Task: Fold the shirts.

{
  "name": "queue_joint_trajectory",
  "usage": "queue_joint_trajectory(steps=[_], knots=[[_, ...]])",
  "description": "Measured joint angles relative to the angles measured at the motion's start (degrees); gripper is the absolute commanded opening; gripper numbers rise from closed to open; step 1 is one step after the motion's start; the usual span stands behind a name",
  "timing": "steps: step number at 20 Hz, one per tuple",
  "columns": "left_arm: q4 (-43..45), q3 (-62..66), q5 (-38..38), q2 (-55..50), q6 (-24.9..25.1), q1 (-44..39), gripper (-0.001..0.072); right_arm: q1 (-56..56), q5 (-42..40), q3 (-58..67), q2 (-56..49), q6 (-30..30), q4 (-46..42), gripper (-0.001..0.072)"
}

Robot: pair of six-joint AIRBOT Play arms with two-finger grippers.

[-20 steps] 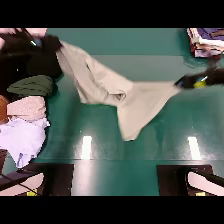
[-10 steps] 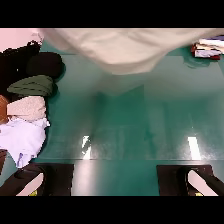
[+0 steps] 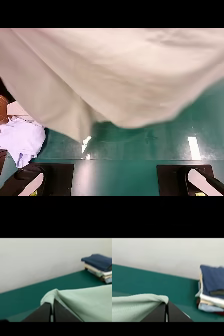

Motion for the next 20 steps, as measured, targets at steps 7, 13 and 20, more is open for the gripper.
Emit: queue_joint_trajectory(steps=[7,13,20], knots=[[1.2,-28.2,-2.6,-12.8,-2.0,0.0,0.0025,7.6,6.0,-13.1,-16.3,0.9,-2.6,0.0014],[-1.4,-41.1,12.8,-29.4,-2.0,0.0,0.0027,14.4,0.1,-19.1,-32.2,1.0,-7.6,0.0014],[-3.3,-41.5,25.2,-36.1,-2.7,0.2,0.04,15.8,-5.2,-18.6,-38.0,1.0,-8.7,0.0396]])
